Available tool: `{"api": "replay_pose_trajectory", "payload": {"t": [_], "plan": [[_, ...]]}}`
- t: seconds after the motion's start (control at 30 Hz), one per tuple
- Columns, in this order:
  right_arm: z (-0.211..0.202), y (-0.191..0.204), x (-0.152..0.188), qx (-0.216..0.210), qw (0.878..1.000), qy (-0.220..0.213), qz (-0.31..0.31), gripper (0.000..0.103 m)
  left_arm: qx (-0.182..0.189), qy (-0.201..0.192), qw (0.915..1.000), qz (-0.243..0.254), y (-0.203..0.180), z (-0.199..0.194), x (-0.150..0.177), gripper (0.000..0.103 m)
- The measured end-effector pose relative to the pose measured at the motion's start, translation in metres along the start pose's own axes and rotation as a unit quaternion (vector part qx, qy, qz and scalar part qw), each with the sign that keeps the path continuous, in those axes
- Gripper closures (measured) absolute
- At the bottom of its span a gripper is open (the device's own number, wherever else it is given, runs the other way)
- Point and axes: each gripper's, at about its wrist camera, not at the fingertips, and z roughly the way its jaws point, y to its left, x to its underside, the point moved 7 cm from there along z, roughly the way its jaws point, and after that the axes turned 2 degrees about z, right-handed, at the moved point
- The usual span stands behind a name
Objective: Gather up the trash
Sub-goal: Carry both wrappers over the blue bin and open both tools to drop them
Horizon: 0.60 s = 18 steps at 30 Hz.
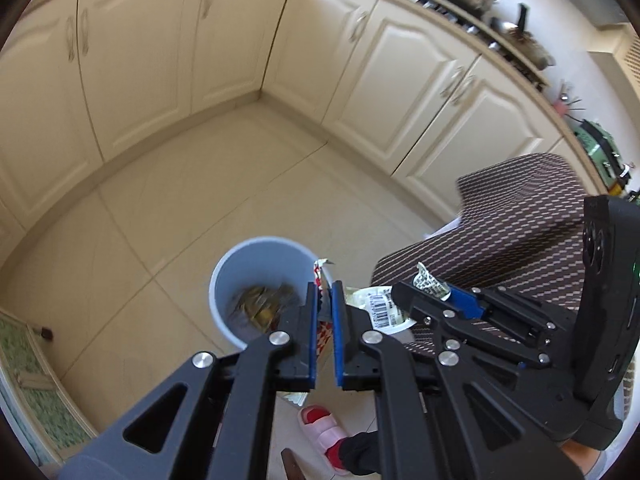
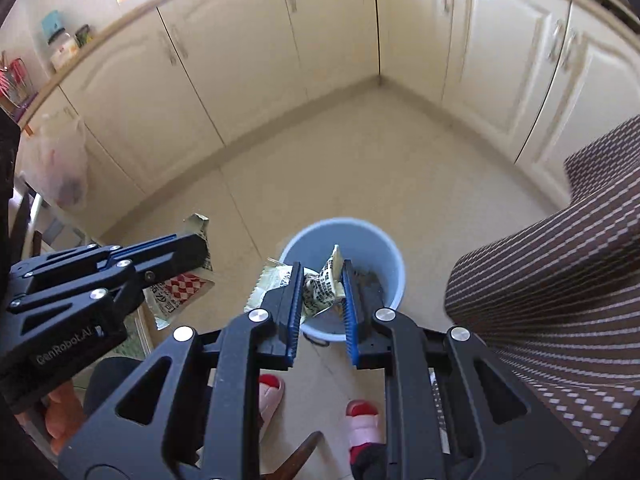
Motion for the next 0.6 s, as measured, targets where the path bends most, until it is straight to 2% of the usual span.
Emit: {"api": "replay_pose_trajectory", "payload": {"t": [0.27, 0.47, 0.53, 0.6], "plan": [[0.064, -0.019, 0.016, 0.001, 0.999, 0.042, 0.033, 0.084, -0.02, 0.056, 0.9979, -0.025, 0.028, 0.077, 0.003, 0.097], [0.093, -0.036, 0.019, 0.004, 0.997, 0.055, 0.059, 0.084, -0.008, 0.068, 0.9969, -0.039, 0.039, 0.118, -0.002, 0.095], [0.098, -0.038, 0.019, 0.006, 0.996, 0.057, 0.066, 0.084, -0.006, 0.068, 0.9966, -0.046, 0.041, 0.126, -0.004, 0.09], [0.106, -0.041, 0.02, 0.006, 0.996, 0.059, 0.072, 0.084, -0.002, 0.064, 0.9963, -0.058, 0.044, 0.132, -0.006, 0.068]]}}
